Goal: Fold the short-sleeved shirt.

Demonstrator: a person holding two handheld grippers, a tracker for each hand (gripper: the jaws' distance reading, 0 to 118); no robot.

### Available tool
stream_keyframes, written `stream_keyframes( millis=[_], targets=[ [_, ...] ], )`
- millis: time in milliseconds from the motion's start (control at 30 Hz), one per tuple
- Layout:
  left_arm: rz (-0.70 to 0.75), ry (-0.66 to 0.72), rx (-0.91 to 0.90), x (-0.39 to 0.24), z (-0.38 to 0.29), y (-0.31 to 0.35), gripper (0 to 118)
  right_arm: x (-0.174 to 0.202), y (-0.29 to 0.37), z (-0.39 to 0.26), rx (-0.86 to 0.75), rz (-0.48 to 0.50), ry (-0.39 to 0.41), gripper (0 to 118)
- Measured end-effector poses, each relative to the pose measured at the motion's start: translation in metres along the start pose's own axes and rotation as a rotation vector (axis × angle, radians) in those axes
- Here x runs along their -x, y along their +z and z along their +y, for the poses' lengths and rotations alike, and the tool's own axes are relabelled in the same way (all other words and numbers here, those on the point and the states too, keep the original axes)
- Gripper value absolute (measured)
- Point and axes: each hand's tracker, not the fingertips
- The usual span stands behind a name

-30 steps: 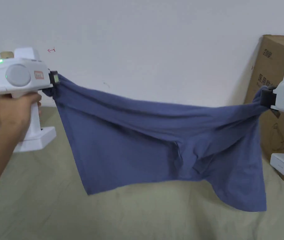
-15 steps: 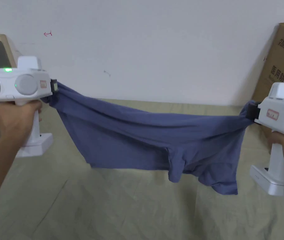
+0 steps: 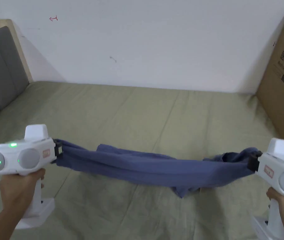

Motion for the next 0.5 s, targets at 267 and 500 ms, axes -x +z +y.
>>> stream_keyframes(
  millis=[267, 500],
  targets=[
    [-0.002, 0.024, 0.054, 0.029, -0.089, 0.047, 2, -0.017, 0.063, -0.080, 0.049, 0.004, -0.069, 5],
    [0.013, 0.069, 0.102, 0.046, -0.150, 0.096, 2, -0.025, 0.113, -0.136, 0.079, -0.007, -0.088, 5]
  ],
)
